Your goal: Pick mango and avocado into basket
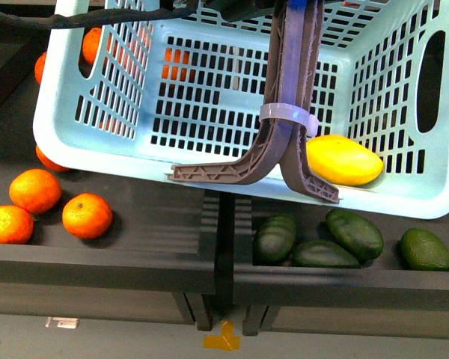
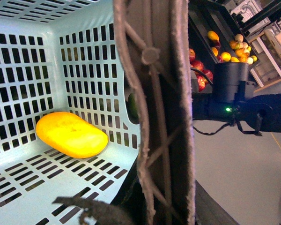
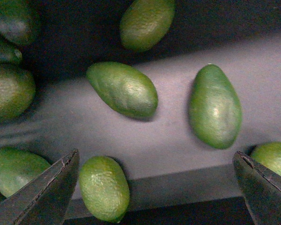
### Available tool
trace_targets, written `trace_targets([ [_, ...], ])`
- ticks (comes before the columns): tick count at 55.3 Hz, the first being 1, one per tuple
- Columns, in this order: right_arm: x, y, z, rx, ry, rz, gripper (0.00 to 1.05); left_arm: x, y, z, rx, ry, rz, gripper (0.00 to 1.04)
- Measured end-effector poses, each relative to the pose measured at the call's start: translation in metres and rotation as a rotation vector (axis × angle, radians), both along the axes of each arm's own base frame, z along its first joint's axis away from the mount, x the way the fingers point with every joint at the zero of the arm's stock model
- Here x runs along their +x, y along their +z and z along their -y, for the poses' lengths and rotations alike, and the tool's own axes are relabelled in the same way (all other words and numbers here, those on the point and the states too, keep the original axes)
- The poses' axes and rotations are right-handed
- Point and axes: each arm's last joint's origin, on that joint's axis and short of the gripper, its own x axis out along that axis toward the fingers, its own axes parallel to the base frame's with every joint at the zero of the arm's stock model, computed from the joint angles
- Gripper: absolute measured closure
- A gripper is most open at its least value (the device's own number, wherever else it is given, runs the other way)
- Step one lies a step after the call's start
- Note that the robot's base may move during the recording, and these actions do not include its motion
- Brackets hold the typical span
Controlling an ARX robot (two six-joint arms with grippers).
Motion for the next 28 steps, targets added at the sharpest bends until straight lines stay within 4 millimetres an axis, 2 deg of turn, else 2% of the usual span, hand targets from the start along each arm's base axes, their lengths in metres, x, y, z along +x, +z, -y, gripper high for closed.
trace_targets([
  [6, 0.024, -0.019, -0.003, -0.010, 0.023, -0.039, 0.09, 0.000, 0.000, 0.000, 0.000, -0.001, 0.000, 0.98],
  [10, 0.033, -0.031, -0.001, -0.019, 0.015, -0.054, 0.09, 0.000, 0.000, 0.000, -0.003, -0.008, -0.002, 0.98],
  [28, 0.051, -0.072, 0.000, 0.007, 0.025, -0.111, 0.09, 0.000, 0.000, 0.000, -0.004, -0.010, -0.002, 0.98],
])
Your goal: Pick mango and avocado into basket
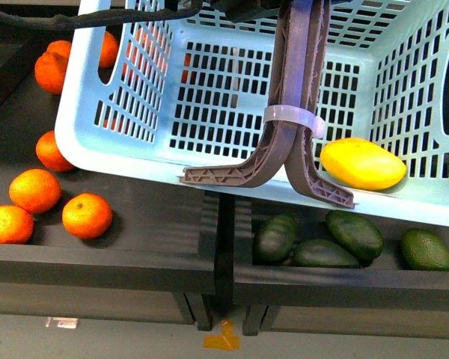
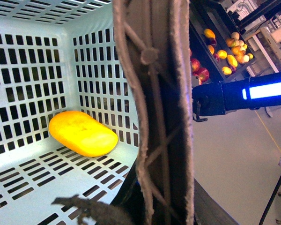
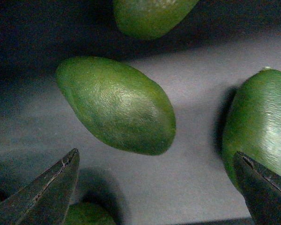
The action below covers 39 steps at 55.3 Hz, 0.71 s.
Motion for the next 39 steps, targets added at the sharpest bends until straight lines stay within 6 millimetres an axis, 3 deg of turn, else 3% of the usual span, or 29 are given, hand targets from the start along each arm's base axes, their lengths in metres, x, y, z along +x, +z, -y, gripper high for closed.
trace_targets([
  [34, 0.037, -0.043, -0.021, 0.007, 0.045, -0.026, 0.09, 0.000, 0.000, 0.000, 0.000, 0.002, 0.000, 0.98],
  [39, 0.038, -0.043, -0.022, 0.007, 0.033, -0.029, 0.22, 0.000, 0.000, 0.000, 0.000, 0.000, 0.000, 0.98],
])
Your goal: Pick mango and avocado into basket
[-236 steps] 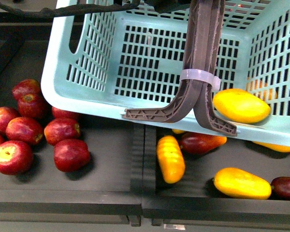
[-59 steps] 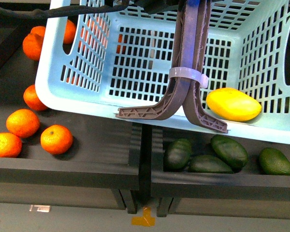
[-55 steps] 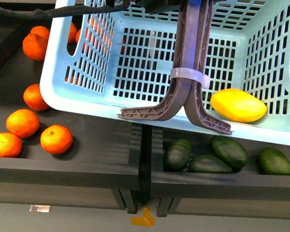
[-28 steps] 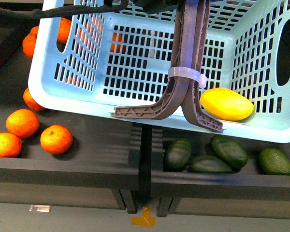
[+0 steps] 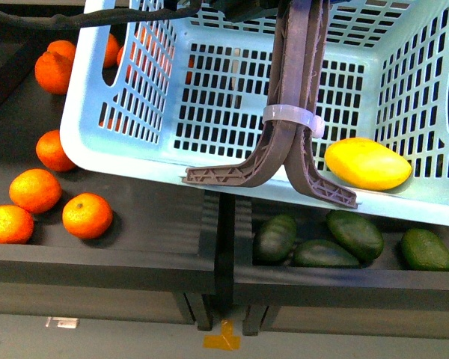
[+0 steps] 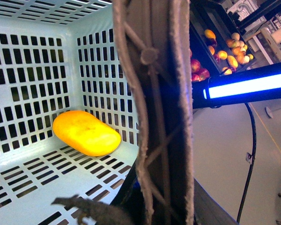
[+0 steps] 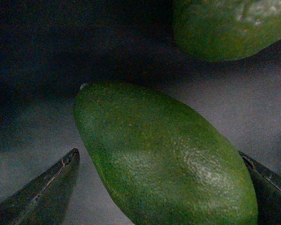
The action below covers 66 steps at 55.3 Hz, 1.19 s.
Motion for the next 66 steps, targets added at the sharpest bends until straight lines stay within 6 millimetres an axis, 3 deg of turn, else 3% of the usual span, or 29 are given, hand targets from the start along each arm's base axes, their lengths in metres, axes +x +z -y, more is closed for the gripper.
trace_targets([
  [3, 0.000, 0.000, 0.000, 0.002, -0.004, -0.001, 0.31, 0.000, 0.000, 0.000, 0.000, 0.001, 0.000, 0.98],
  [10, -0.002, 0.004, 0.001, 0.002, -0.016, 0.006, 0.40, 0.000, 0.000, 0.000, 0.001, 0.003, 0.001, 0.98],
  [16, -0.005, 0.013, 0.002, 0.007, -0.038, 0.017, 0.41, 0.000, 0.000, 0.000, 0.002, 0.005, 0.001, 0.98],
  [22, -0.008, 0.035, 0.005, 0.004, -0.070, 0.057, 0.42, 0.000, 0.000, 0.000, 0.002, 0.005, 0.001, 0.98],
  [31, -0.017, 0.096, 0.013, -0.004, -0.129, 0.198, 0.42, 0.000, 0.000, 0.000, 0.001, 0.003, 0.001, 0.98],
  [43, -0.048, 0.212, 0.017, 0.010, -0.172, 0.488, 0.43, 0.000, 0.000, 0.000, 0.001, 0.002, 0.000, 0.98],
  [51, -0.083, 0.284, -0.004, 0.103, -0.121, 0.640, 0.43, 0.000, 0.000, 0.000, 0.001, 0.003, 0.001, 0.98],
  [55, -0.106, 0.320, -0.031, 0.169, -0.052, 0.706, 0.43, 0.000, 0.000, 0.000, 0.001, 0.003, 0.001, 0.98],
  [61, -0.125, 0.337, -0.067, 0.222, 0.033, 0.731, 0.43, 0.000, 0.000, 0.000, 0.001, 0.003, 0.001, 0.98],
  [66, -0.132, 0.329, -0.101, 0.261, 0.107, 0.689, 0.43, 0.000, 0.000, 0.000, 0.001, 0.003, 0.001, 0.98],
])
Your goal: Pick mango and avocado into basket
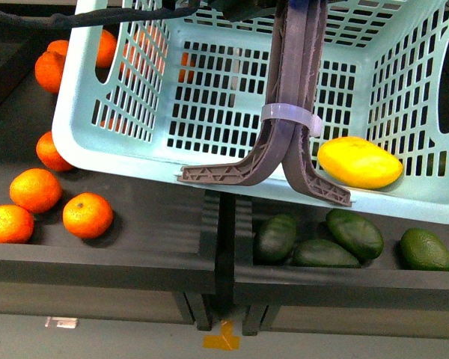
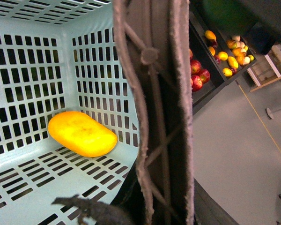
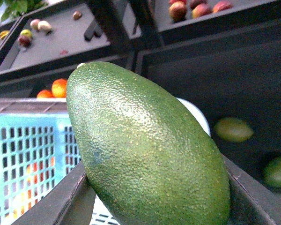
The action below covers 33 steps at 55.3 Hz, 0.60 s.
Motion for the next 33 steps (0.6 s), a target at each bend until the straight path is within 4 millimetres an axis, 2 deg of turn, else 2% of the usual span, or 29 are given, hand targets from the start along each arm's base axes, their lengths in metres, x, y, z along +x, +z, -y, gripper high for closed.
trace_targets([
  [4, -0.001, -0.014, -0.018, -0.014, 0.017, -0.041, 0.43, 0.000, 0.000, 0.000, 0.000, 0.000, 0.000, 0.98],
  [14, 0.001, -0.038, -0.041, -0.044, 0.020, -0.096, 0.43, 0.000, 0.000, 0.000, 0.000, -0.001, 0.000, 0.98],
  [16, 0.000, -0.040, -0.044, -0.048, 0.021, -0.100, 0.39, 0.000, 0.000, 0.000, 0.000, -0.001, 0.000, 0.98],
  [25, -0.002, -0.046, -0.051, -0.044, 0.023, -0.088, 0.08, 0.000, 0.000, 0.000, 0.000, -0.001, 0.000, 0.98],
  [33, -0.016, -0.035, -0.047, -0.132, -0.049, -0.011, 0.09, 0.000, -0.001, 0.000, -0.003, 0.003, -0.013, 0.98],
])
